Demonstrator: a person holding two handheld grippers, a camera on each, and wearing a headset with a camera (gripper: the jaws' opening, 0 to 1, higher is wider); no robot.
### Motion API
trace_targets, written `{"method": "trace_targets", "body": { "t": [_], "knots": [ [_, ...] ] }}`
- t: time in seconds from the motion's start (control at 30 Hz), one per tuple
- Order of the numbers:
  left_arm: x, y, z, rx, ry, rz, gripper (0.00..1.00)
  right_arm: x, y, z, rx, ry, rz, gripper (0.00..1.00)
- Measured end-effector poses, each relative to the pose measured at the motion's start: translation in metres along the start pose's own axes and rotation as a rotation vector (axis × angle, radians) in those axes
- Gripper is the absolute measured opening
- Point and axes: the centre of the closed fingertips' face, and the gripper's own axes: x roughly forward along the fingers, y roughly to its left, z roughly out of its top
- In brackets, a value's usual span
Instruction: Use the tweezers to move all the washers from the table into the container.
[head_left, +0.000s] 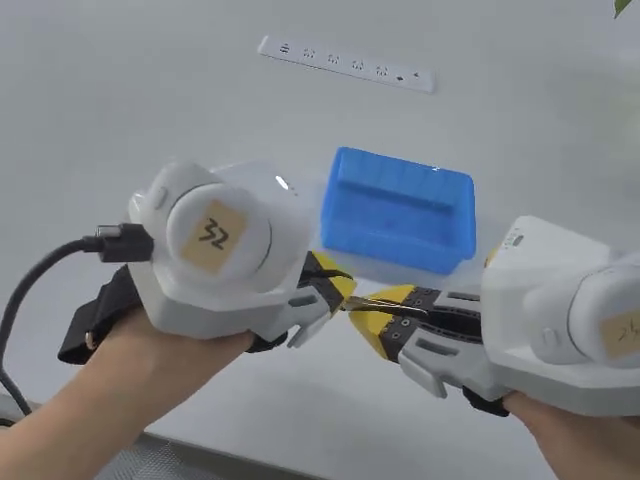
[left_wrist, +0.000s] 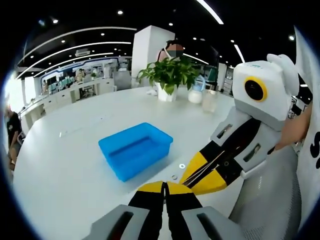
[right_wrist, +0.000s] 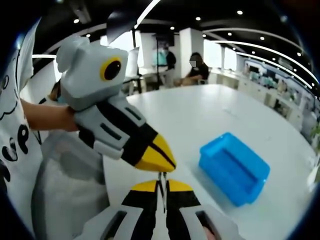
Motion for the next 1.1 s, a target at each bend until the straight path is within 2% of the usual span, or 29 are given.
{"method": "trace_targets", "body": {
  "t": [0.1,0.2,0.27,0.3,0.33,0.53,0.6,0.63,0.73,0.77,0.83,0.87,0.97,1.0,1.1],
  "knots": [
    [-0.002,0.006,-0.005,-0.027,0.006,0.008,0.0,0.0,0.0,0.002,0.002,-0.007,0.003,0.02],
    [-0.002,0.001,-0.001,-0.027,-0.006,-0.01,0.0,0.0,0.0,0.003,-0.004,-0.012,0.003,0.02],
    [0.001,-0.007,-0.002,0.007,0.012,-0.02,0.0,0.0,0.001,0.005,-0.014,-0.018,0.002,0.02],
    [0.001,-0.003,-0.003,0.03,0.02,0.012,0.0,0.001,0.001,0.006,-0.02,-0.011,0.001,0.02],
    [0.002,-0.008,-0.005,0.069,0.028,-0.001,0.0,0.001,0.002,0.005,-0.031,-0.009,-0.001,0.02],
    [0.008,-0.011,-0.008,0.077,0.072,0.055,0.0,0.003,0.003,-0.001,-0.064,0.023,-0.012,0.02],
    [0.007,-0.011,-0.008,0.117,0.056,0.069,0.0,0.003,0.002,-0.002,-0.078,0.026,-0.018,0.02],
    [0.007,-0.011,-0.008,0.115,0.048,0.071,0.0,0.003,0.001,-0.001,-0.079,0.027,-0.019,0.02],
    [0.004,-0.006,-0.008,0.02,0.017,0.071,0.0,0.0,-0.002,-0.002,-0.063,0.026,-0.02,0.02],
    [0.003,-0.004,-0.008,0.02,0.011,0.077,0.01,-0.001,-0.006,-0.004,-0.057,0.027,-0.028,0.02],
    [0.0,0.001,-0.009,0.009,0.011,0.085,0.1,-0.003,-0.012,-0.008,-0.043,0.041,-0.048,0.02],
    [-0.002,0.003,-0.009,0.011,0.006,0.088,0.16,-0.006,-0.019,-0.013,-0.038,0.056,-0.076,0.02],
    [-0.007,0.01,-0.013,-0.016,0.014,0.104,0.35,-0.011,-0.035,-0.024,-0.024,0.09,-0.124,0.02],
    [-0.009,0.013,-0.013,-0.028,0.015,0.115,0.4,-0.013,-0.042,-0.028,-0.017,0.096,-0.147,0.02],
    [-0.014,0.023,-0.018,-0.081,0.022,0.175,0.56,-0.017,-0.057,-0.035,0.004,0.121,-0.175,0.02]
  ]
}}
